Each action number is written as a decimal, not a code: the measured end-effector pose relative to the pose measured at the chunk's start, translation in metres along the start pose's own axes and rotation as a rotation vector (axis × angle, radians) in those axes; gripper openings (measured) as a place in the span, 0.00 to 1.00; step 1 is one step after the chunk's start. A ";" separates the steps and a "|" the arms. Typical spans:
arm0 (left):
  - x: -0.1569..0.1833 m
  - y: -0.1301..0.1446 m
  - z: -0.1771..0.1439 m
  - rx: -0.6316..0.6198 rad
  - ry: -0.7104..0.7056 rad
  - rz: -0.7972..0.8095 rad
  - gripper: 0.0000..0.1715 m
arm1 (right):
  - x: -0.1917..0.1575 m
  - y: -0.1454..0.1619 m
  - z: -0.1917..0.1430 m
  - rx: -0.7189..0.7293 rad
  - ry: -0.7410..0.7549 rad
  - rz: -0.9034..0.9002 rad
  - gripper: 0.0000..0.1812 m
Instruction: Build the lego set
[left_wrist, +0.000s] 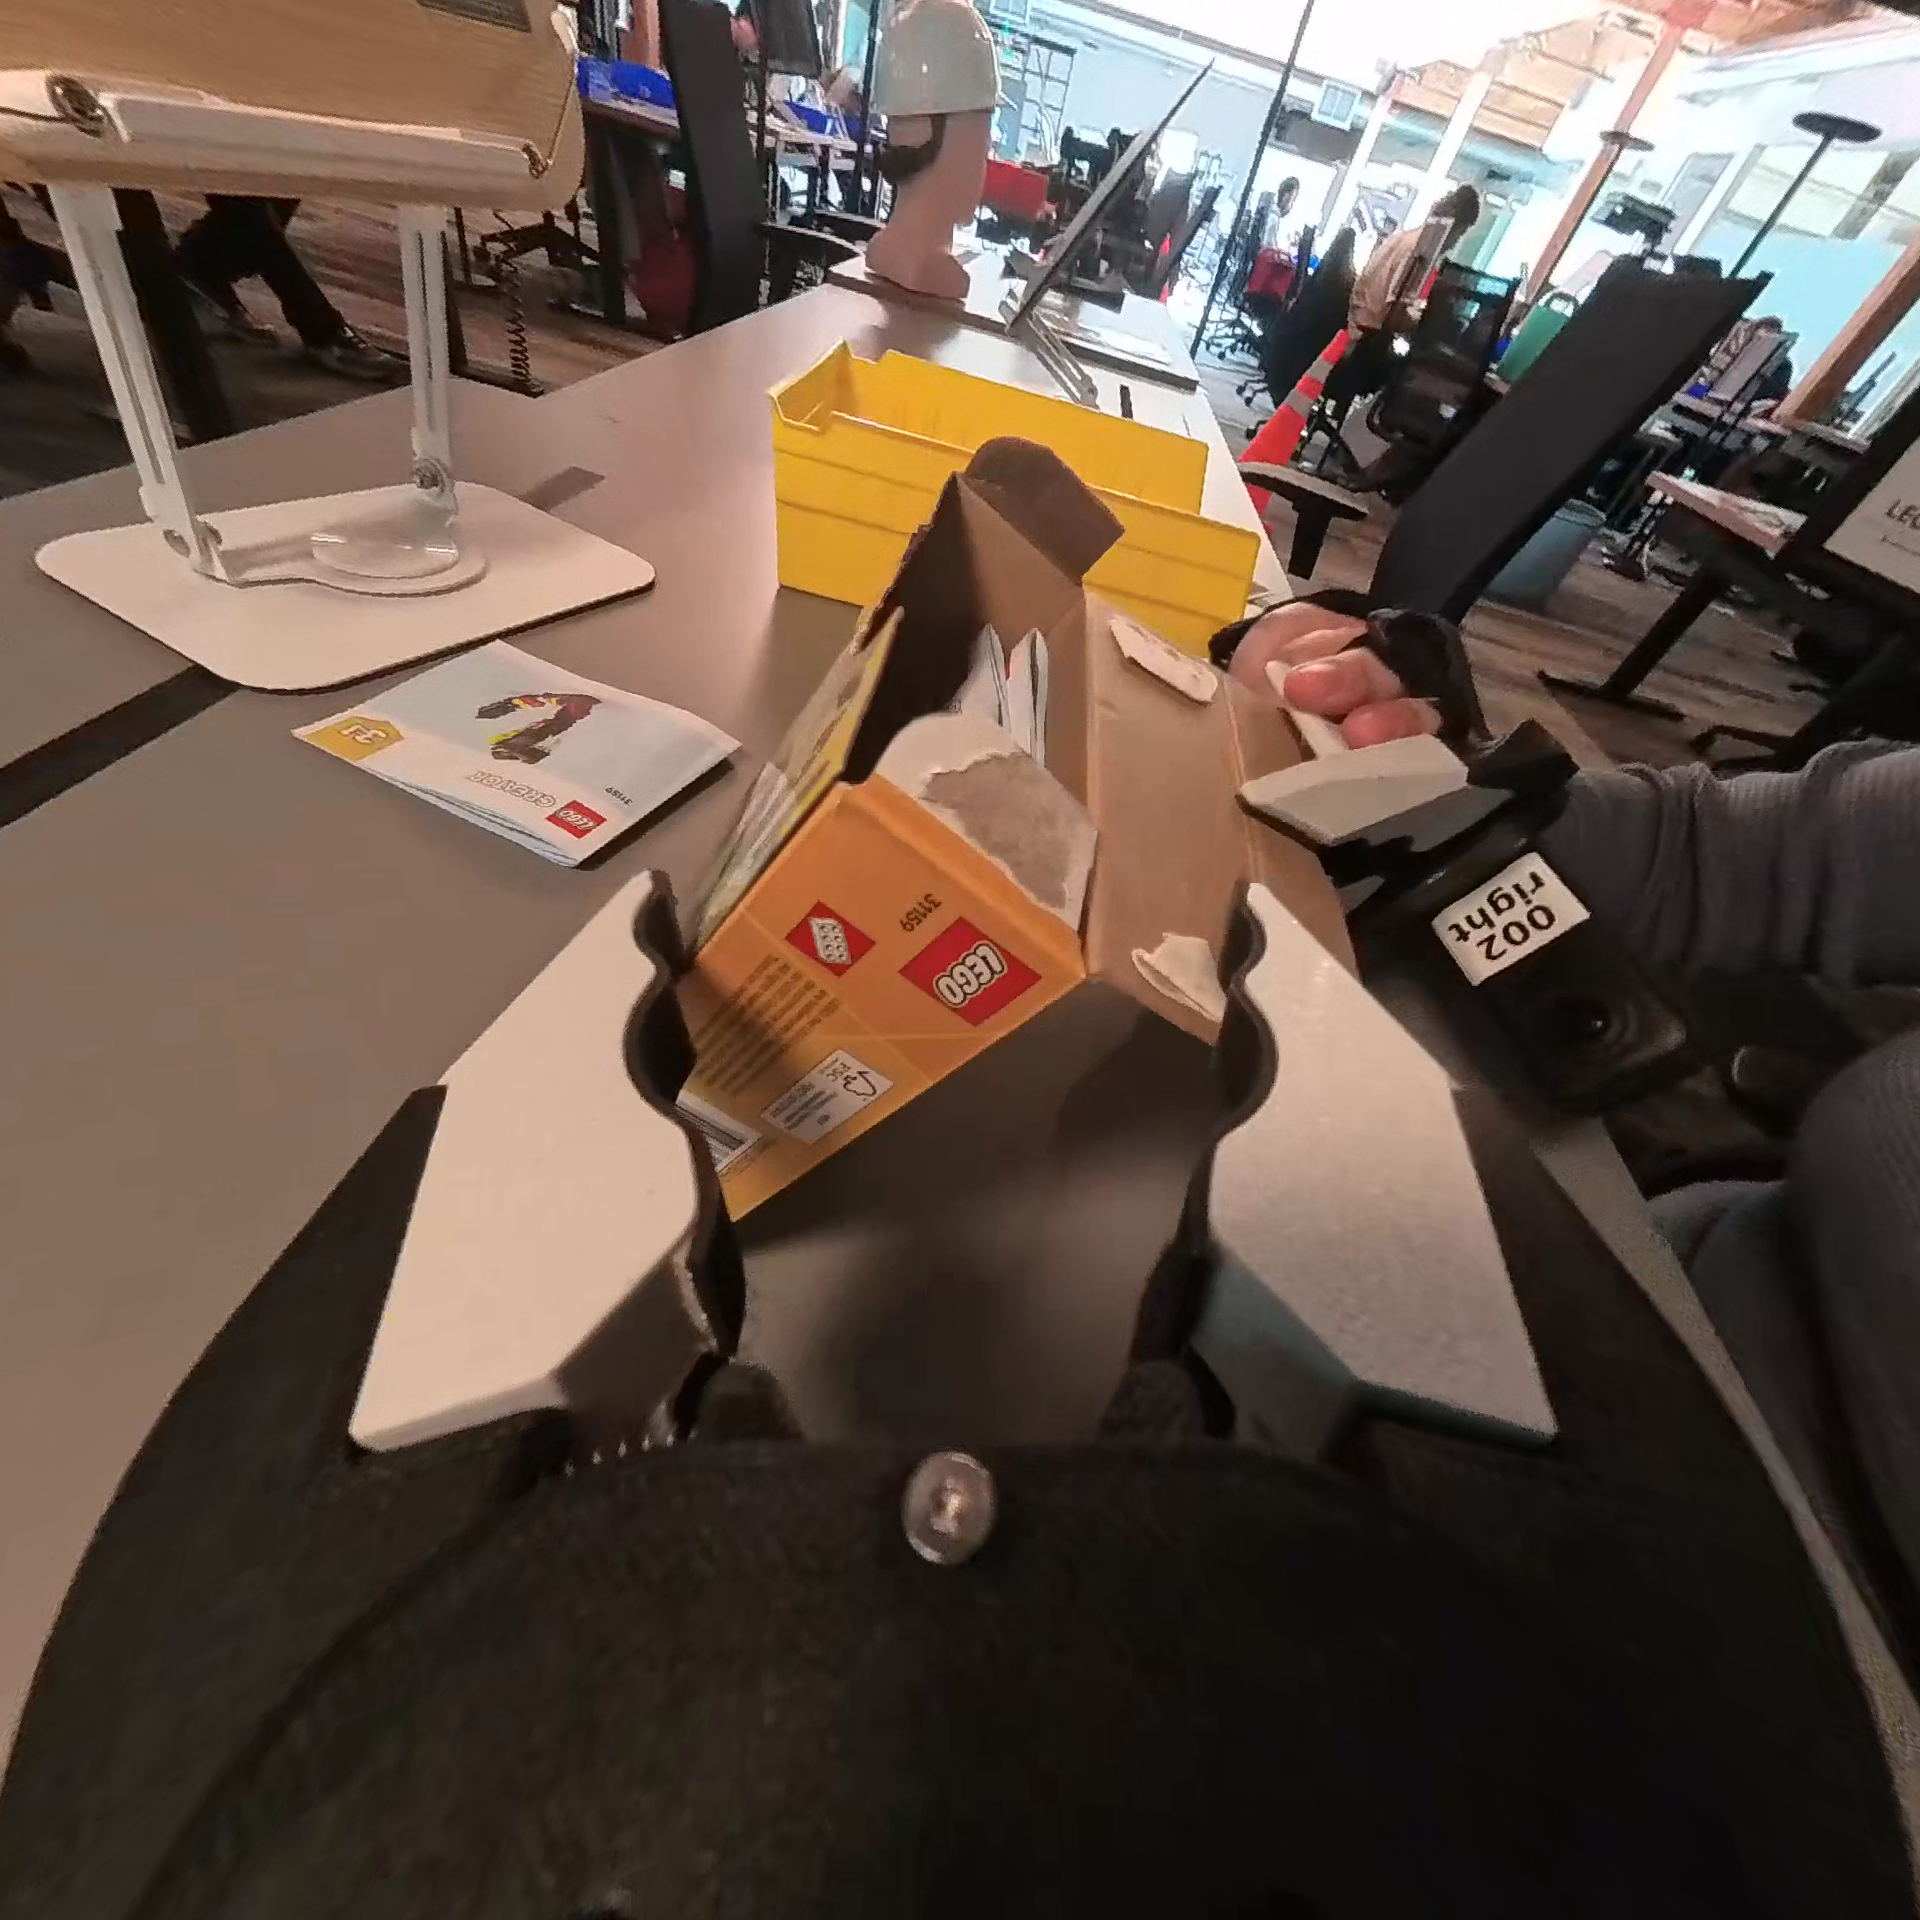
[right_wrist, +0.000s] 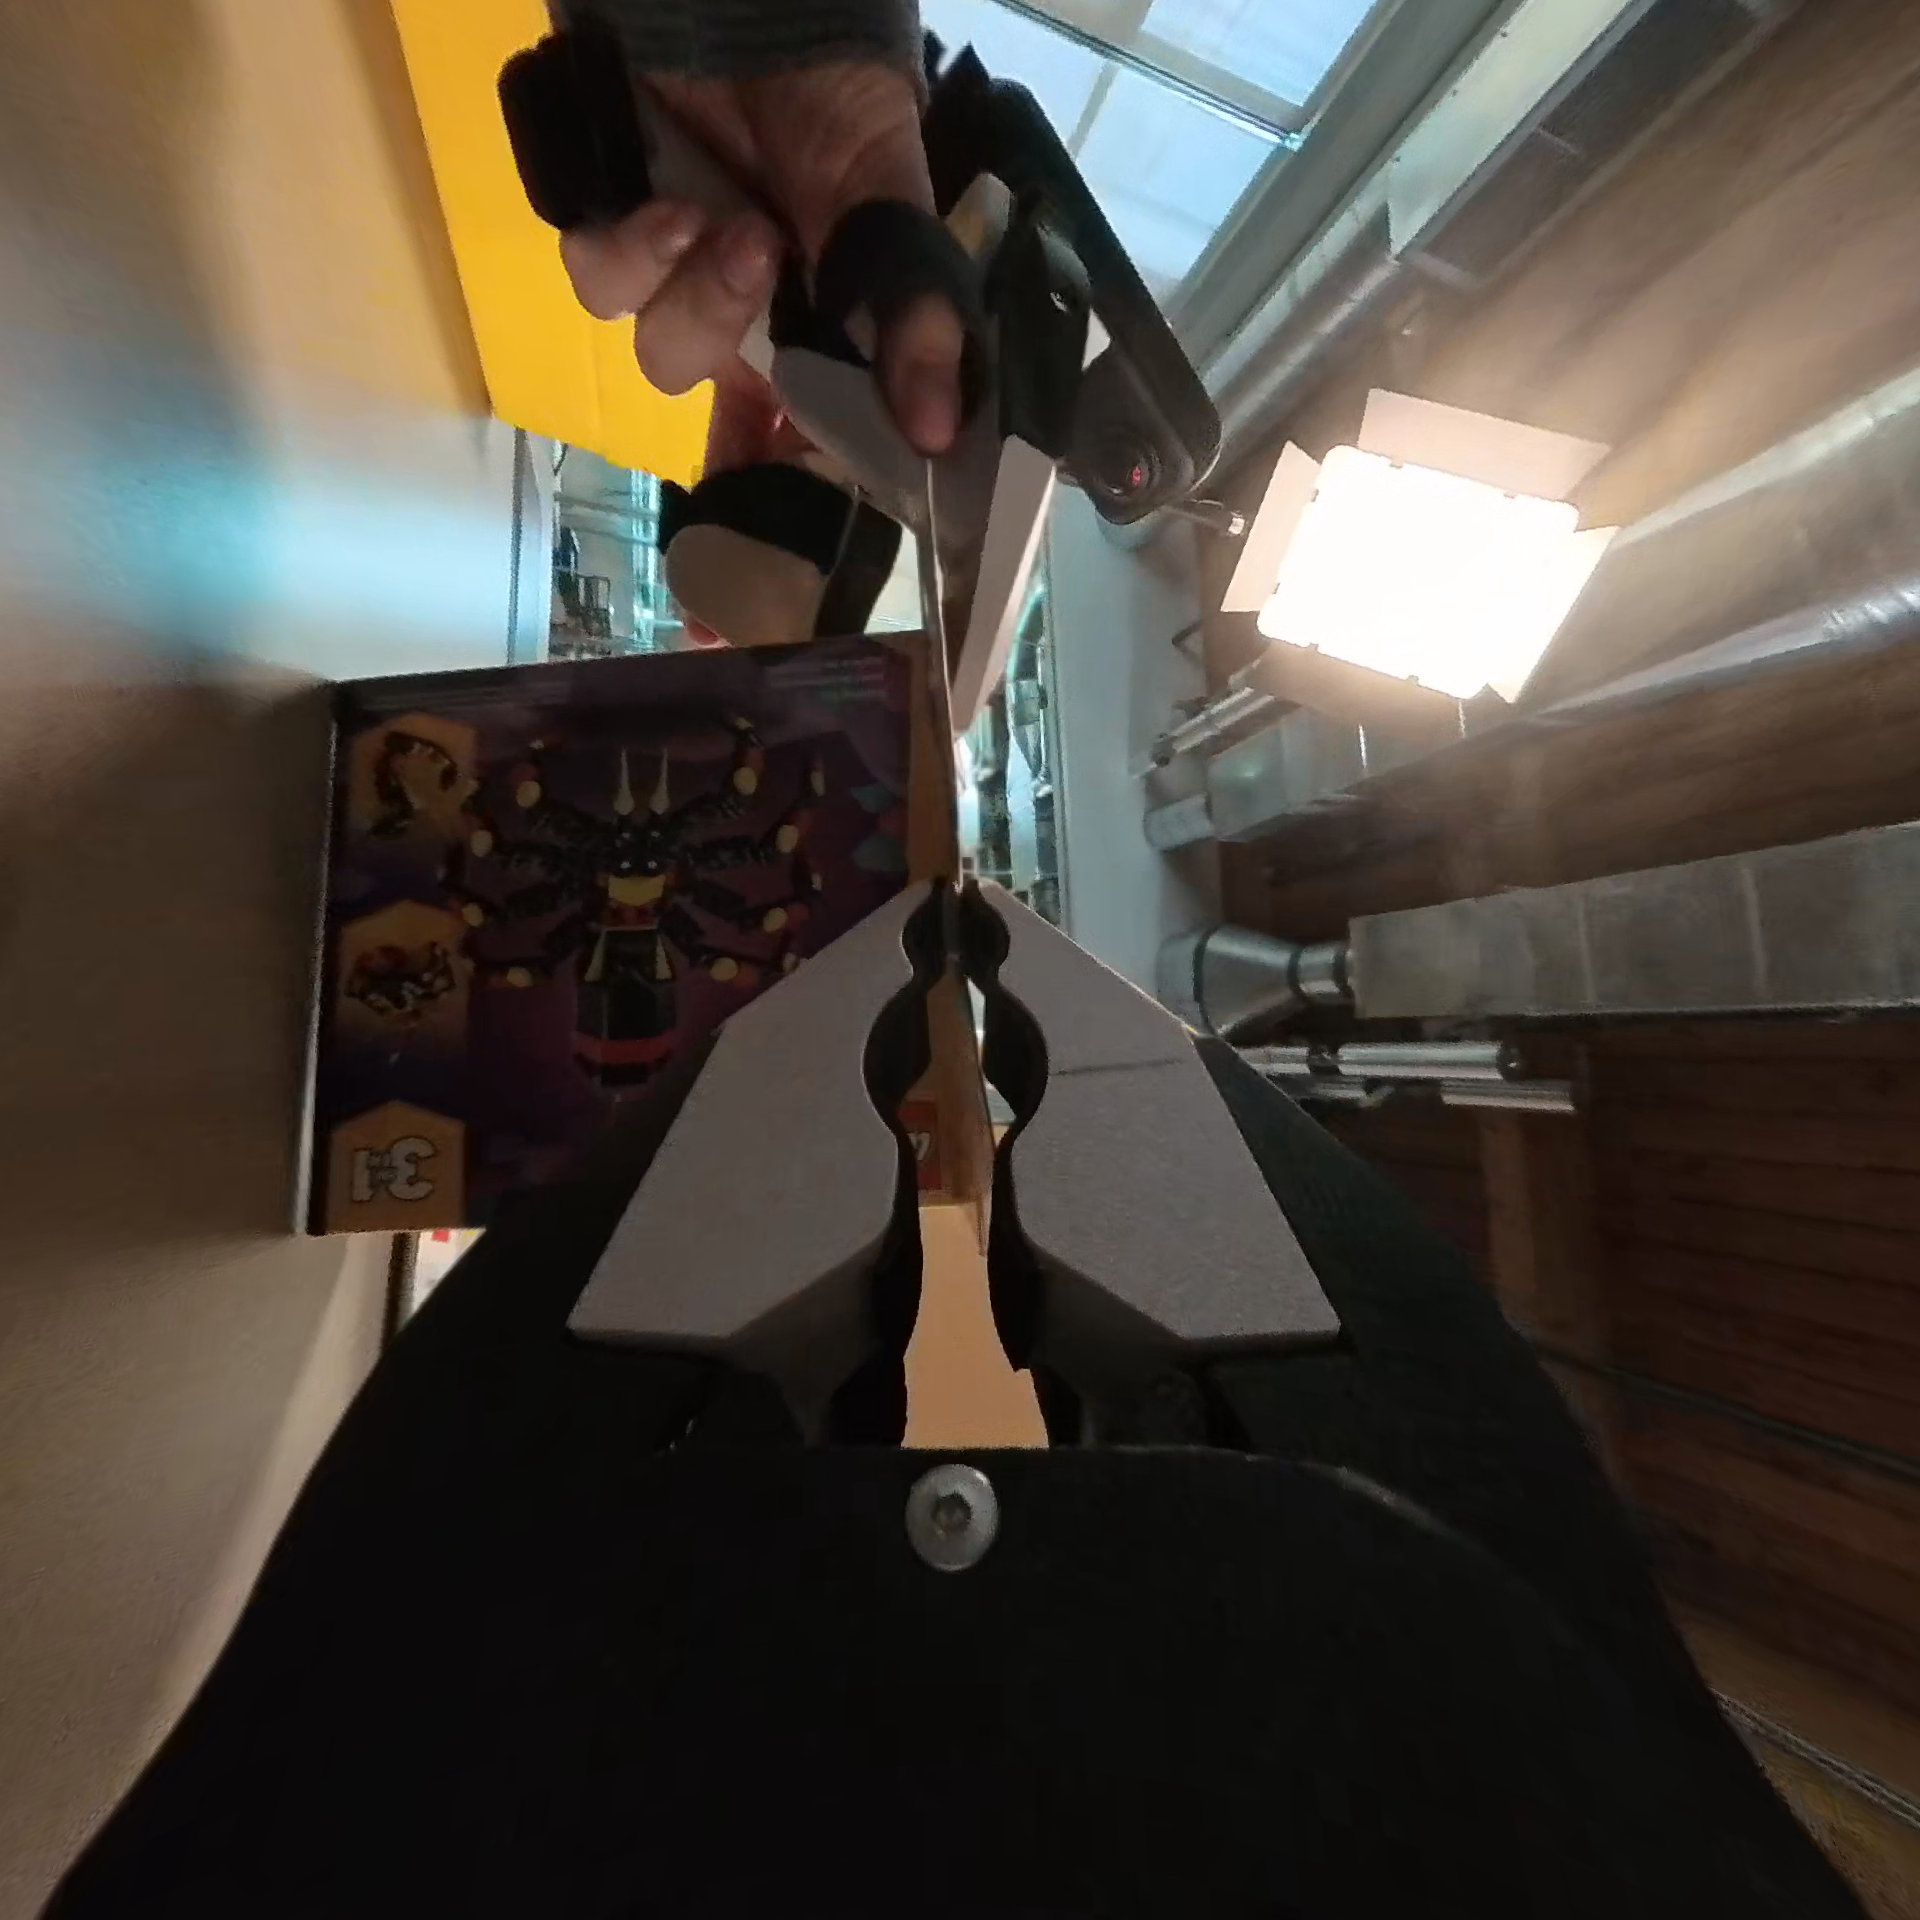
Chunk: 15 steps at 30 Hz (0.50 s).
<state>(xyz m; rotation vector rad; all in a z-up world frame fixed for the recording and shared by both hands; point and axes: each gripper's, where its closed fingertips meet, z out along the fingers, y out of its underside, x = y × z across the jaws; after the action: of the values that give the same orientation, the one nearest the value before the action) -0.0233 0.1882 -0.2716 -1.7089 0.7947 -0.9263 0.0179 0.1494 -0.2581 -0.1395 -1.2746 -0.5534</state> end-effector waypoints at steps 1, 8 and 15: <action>0.000 0.001 0.000 -0.004 -0.002 0.010 0.59 | -0.002 0.001 0.000 0.002 -0.012 0.016 0.00; -0.003 -0.001 0.002 0.008 -0.032 0.015 0.56 | 0.011 0.012 0.002 0.023 -0.090 0.405 0.25; -0.007 0.001 0.005 0.030 -0.094 0.102 0.26 | 0.019 0.032 -0.010 -0.023 -0.171 1.012 0.31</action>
<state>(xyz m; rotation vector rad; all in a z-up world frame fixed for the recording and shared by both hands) -0.0221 0.1958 -0.2753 -1.6582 0.7942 -0.7795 0.0447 0.1675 -0.2370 -0.8097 -1.1835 0.3238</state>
